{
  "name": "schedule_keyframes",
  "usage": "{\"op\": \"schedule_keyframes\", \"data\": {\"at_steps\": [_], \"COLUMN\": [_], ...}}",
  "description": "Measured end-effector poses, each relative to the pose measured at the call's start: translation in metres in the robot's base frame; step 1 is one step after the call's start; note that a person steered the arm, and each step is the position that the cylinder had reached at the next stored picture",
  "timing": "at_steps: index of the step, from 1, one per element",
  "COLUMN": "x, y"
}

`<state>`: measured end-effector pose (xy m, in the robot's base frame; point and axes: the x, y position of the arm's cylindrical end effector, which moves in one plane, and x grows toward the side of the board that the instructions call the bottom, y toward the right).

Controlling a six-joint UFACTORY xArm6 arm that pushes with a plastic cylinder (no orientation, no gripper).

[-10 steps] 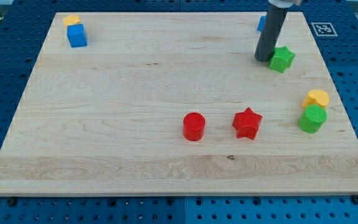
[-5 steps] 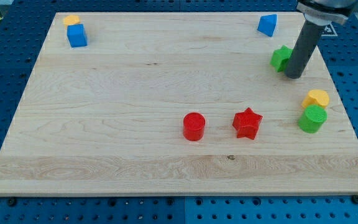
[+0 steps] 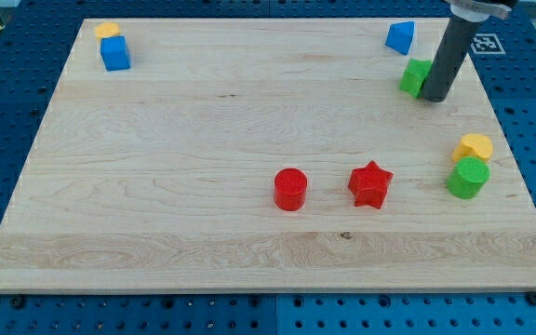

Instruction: Push the green star below the blue triangle

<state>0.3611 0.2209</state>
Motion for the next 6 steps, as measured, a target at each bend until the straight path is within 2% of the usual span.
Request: {"op": "schedule_keyframes", "data": {"at_steps": [4,5,6], "x": [-0.071,-0.078,-0.014], "y": [0.000,0.000,0.016]}}
